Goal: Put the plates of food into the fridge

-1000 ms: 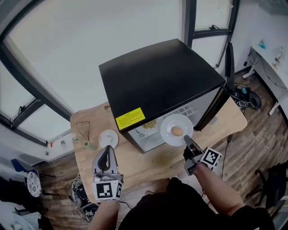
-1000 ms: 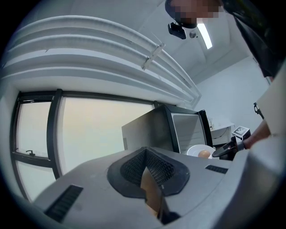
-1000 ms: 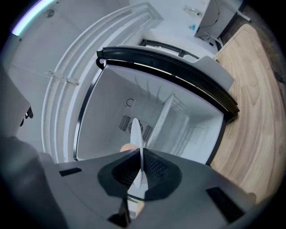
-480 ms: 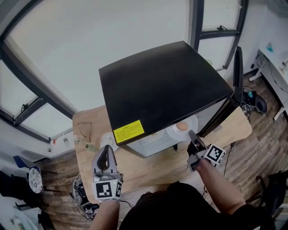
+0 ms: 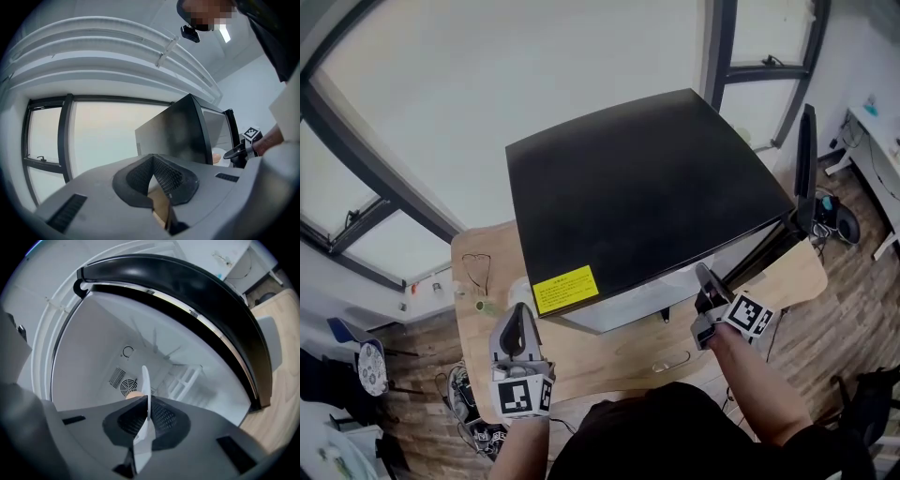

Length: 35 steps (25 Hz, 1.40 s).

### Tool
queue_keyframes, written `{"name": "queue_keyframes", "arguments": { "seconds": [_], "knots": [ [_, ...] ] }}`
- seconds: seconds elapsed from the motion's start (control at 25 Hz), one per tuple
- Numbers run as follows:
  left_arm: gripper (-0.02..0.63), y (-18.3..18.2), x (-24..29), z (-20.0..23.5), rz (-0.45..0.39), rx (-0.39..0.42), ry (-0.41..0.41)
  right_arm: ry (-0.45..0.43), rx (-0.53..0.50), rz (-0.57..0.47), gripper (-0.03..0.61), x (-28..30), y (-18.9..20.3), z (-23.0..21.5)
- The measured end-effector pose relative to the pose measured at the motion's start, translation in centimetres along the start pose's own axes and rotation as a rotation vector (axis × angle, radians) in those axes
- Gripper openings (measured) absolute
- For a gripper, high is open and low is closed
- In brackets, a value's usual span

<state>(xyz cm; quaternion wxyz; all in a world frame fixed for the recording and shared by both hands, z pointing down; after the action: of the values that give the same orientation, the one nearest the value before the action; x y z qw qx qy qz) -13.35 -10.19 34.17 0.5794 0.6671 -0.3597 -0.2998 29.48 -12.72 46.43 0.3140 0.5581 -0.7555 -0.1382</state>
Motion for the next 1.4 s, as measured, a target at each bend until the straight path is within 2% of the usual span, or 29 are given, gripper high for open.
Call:
{"name": "queue_keyframes", "arguments": {
  "seconds": [0.2, 0.32, 0.6, 0.84, 1.08, 1.4],
  "knots": [
    [0.003, 0.0, 0.2, -0.1, 0.004, -0.003, -0.016, 0.047, -0.227, -0.023, 0.034, 0.9, -1.4, 1.5],
    [0.003, 0.3, 0.0, 0.0, 0.012, -0.006, -0.029, 0.066, -0.326, -0.014, 0.042, 1.7, -1.6, 2.0],
    [0.003, 0.2, -0.3, 0.3, 0.014, -0.009, -0.051, 0.233, -0.585, 0.019, 0.115, 3.0, -1.8, 2.6],
    [0.003, 0.4, -1.0, 0.7, 0.021, -0.012, -0.069, 0.323, -0.652, 0.025, 0.157, 3.6, -1.5, 2.5],
    [0.003, 0.5, -1.3, 1.0, 0.010, -0.015, -0.069, 0.424, -0.794, 0.010, 0.210, 3.7, -1.3, 2.7],
    [0.003, 0.5, -1.9, 1.3, -0.005, -0.016, -0.053, 0.411, -0.812, -0.056, 0.210, 2.3, -1.1, 3.5]
  ]
}}
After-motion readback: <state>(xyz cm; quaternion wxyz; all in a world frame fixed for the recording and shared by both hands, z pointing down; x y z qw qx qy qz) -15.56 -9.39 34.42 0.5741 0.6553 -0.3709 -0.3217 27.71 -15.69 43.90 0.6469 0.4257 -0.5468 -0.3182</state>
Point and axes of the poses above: the fingertips, and each gripper's own axes: x forward along the fingers, z to its left, y out of its underside, the point moved 9 cm from there along -x, backward along the fingers, and after that the axes turned 14 degrees about y, right-handed, at the moved point
